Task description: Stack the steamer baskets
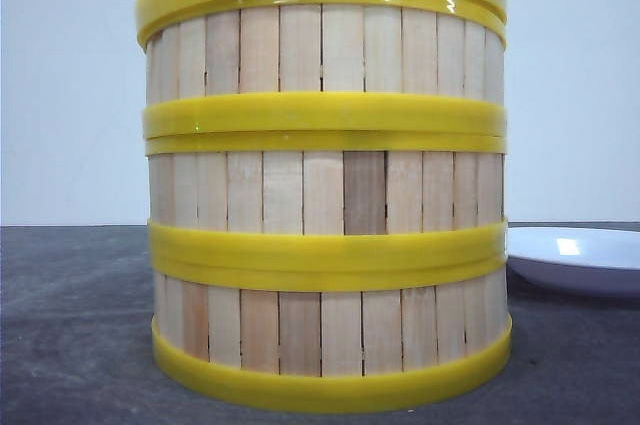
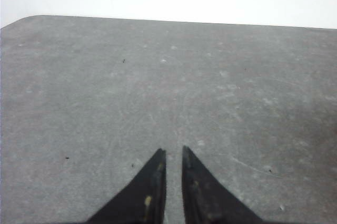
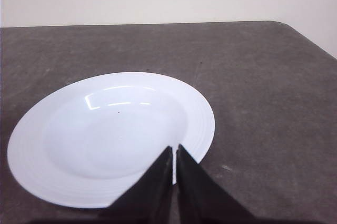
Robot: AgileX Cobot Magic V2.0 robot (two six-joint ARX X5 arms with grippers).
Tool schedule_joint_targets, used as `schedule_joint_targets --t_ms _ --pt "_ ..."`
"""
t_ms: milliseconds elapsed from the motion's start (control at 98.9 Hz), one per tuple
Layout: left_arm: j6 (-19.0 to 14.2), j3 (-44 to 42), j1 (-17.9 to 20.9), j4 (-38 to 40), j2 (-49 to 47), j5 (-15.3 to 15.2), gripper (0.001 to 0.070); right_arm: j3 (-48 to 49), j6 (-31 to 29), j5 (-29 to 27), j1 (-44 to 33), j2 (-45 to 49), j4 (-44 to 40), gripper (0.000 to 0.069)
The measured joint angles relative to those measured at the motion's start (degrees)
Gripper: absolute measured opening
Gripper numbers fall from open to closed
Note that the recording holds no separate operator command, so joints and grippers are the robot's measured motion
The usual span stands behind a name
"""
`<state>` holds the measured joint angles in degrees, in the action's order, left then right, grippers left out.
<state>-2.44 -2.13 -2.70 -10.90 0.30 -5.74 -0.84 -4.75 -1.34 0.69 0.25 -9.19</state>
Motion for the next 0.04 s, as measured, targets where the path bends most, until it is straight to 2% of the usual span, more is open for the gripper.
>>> schedule_joint_targets --t_ms 40 --pt "0.0 0.0 0.0 0.0 0.0 0.0 0.0029 0.0 0.0 0.02 0.0 0.0 0.0 0.0006"
